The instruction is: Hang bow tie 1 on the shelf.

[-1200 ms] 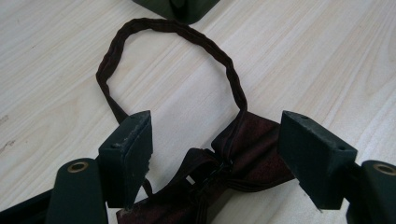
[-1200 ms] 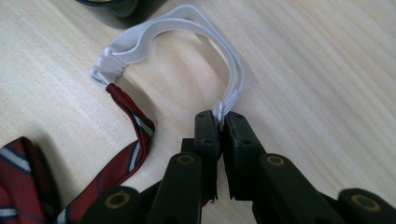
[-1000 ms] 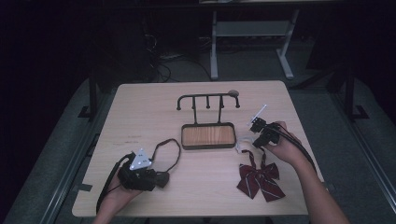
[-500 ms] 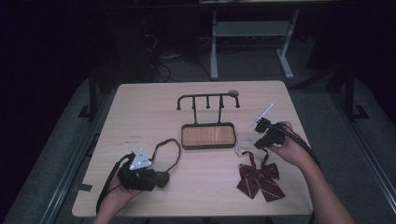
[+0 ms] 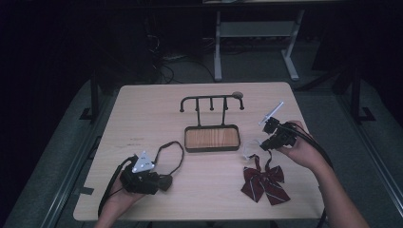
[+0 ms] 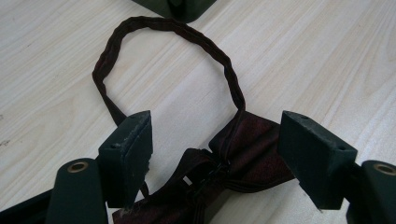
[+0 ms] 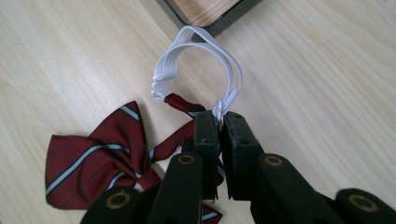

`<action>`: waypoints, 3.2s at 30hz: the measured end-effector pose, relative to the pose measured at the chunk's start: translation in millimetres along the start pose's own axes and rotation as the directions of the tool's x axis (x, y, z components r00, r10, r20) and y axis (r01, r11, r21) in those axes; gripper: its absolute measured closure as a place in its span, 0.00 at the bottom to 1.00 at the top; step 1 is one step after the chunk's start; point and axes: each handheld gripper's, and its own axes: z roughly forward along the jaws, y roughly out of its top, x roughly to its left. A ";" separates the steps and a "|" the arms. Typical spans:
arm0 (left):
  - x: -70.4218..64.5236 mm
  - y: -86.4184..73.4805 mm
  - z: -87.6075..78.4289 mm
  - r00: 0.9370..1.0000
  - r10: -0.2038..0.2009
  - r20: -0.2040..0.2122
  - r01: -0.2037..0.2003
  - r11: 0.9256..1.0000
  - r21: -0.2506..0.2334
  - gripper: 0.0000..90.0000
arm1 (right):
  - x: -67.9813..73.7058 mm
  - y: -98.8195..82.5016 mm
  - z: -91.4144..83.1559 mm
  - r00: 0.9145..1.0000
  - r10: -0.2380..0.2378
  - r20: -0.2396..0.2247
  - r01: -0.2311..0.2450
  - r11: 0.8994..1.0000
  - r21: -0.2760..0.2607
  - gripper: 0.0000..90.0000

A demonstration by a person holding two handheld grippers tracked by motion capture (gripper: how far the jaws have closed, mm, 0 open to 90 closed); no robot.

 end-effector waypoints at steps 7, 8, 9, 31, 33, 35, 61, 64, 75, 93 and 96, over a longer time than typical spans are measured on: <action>0.3 -0.2 0.1 1.000 0.000 0.001 0.000 1.000 0.001 0.30 | 3.2 1.7 -8.2 1.000 -0.021 -0.018 0.021 1.000 -0.011 0.94; 0.3 -0.2 0.1 1.000 0.000 0.001 0.000 1.000 0.001 0.30 | 3.7 1.8 -9.0 0.999 -0.026 -0.020 0.026 1.000 -0.011 0.94; 0.2 -0.2 0.0 1.000 0.000 0.001 0.000 1.000 0.000 0.30 | 4.3 2.0 -10.2 0.999 -0.027 -0.021 0.027 1.000 -0.009 0.94; 0.2 -0.1 0.2 1.000 0.001 0.000 -0.001 1.000 0.000 0.30 | 16.3 9.4 -49.6 0.997 -0.078 -0.001 0.077 0.995 -0.059 0.94; 0.2 0.0 0.1 1.000 0.001 0.000 -0.001 1.000 -0.001 0.30 | 17.1 9.9 -51.1 0.997 -0.081 0.002 0.081 0.995 -0.061 0.94; 0.1 -0.1 0.3 1.000 -0.001 0.000 0.001 1.000 -0.002 0.30 | 18.6 11.6 -54.2 0.996 -0.088 0.005 0.088 0.994 -0.064 0.94; 0.6 0.1 -0.6 1.000 -0.001 0.001 0.001 1.000 0.000 0.30 | 29.0 50.5 -90.3 0.988 -0.146 0.047 0.150 0.984 -0.094 0.94; 0.8 0.1 -0.7 1.000 -0.001 0.001 0.001 1.000 -0.001 0.30 | 27.7 54.3 -92.7 0.988 -0.148 0.050 0.152 0.984 -0.094 0.94; 1.0 -0.5 -0.8 1.000 -0.011 0.001 0.011 1.000 -0.007 0.30 | 12.4 77.2 -101.0 0.992 -0.115 0.052 0.120 0.989 -0.092 0.94; 1.4 -0.2 -1.5 1.000 -0.002 0.005 0.002 1.000 0.000 0.30 | -10.9 103.6 -103.7 0.997 -0.041 0.060 0.045 0.996 -0.077 0.94; 1.2 -0.2 -1.6 1.000 -0.003 0.006 0.003 1.000 -0.003 0.30 | -15.7 104.6 -101.0 0.998 -0.021 0.059 0.025 0.997 -0.077 0.94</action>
